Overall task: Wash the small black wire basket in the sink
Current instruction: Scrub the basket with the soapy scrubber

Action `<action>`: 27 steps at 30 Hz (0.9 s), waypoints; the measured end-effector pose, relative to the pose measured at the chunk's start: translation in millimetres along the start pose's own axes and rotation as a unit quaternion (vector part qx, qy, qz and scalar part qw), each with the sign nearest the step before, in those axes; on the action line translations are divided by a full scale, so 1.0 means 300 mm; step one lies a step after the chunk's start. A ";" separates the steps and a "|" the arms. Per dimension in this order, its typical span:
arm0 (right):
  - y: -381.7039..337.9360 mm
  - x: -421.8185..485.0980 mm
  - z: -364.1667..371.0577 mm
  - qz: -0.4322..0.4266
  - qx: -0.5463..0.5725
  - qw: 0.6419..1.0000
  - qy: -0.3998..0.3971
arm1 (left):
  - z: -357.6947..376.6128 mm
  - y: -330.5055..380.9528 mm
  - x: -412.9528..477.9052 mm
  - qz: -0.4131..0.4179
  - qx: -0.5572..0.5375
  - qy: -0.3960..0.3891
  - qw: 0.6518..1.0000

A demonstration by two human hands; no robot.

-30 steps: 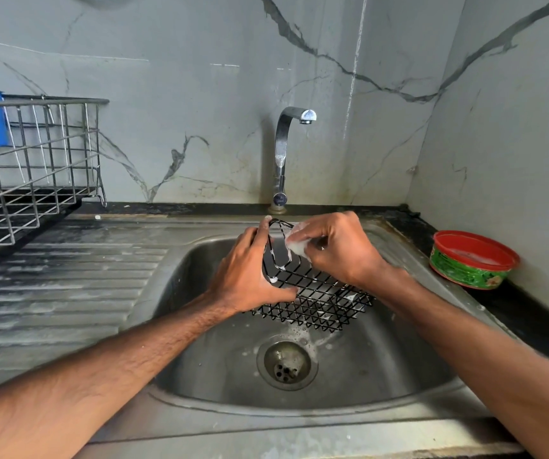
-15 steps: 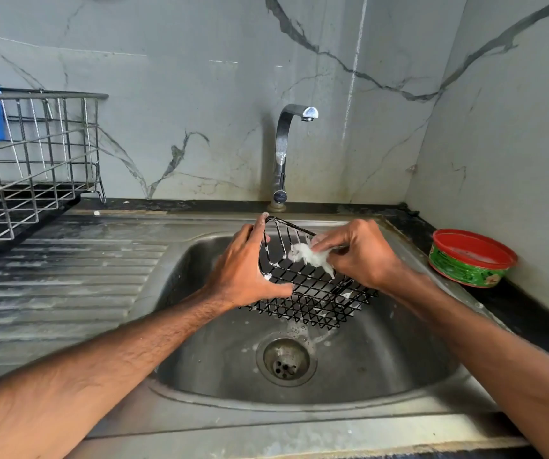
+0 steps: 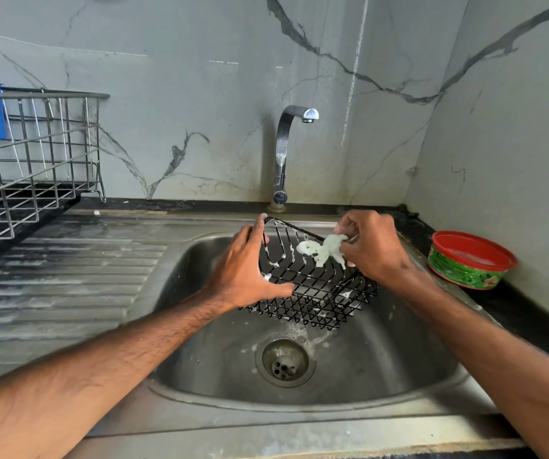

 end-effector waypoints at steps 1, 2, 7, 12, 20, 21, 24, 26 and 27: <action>-0.001 0.000 -0.003 0.003 0.004 1.000 0.004 | 0.003 0.003 -0.001 0.003 0.001 -0.003 1.000; -0.007 -0.001 0.001 0.003 0.008 1.000 0.002 | 0.005 0.008 -0.002 0.005 0.002 -0.004 1.000; -0.027 -0.006 0.040 0.012 0.026 0.999 -0.045 | 0.009 -0.004 0.003 0.003 -0.001 -0.004 1.000; -0.063 -0.012 0.039 0.022 0.041 0.996 -0.076 | 0.010 -0.020 0.006 -0.011 -0.004 -0.002 1.000; -0.132 -0.040 0.056 0.008 0.049 0.996 -0.070 | 0.011 -0.003 0.001 0.002 -0.003 -0.009 1.000; -0.133 -0.040 0.056 0.012 0.051 0.996 -0.068 | 0.011 -0.004 0.001 0.003 -0.004 -0.010 1.000; -0.117 -0.034 0.063 0.027 0.053 0.996 -0.065 | 0.011 -0.009 0.003 0.000 -0.002 -0.009 1.000; -0.106 -0.030 0.065 0.036 0.064 0.995 -0.066 | 0.009 -0.013 0.004 0.000 -0.006 -0.009 1.000; -0.099 -0.027 0.063 0.040 0.068 0.995 -0.066 | 0.009 -0.015 0.004 0.000 -0.008 -0.009 1.000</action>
Point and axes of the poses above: each hand's wrist, its own x-axis towards the middle knuckle, its own z-axis out of the palm, y = z × x, the point moved 7 cm from there along x, towards the middle knuckle, and after that the axes turned 10 degrees about -x, right-handed, at the moved point
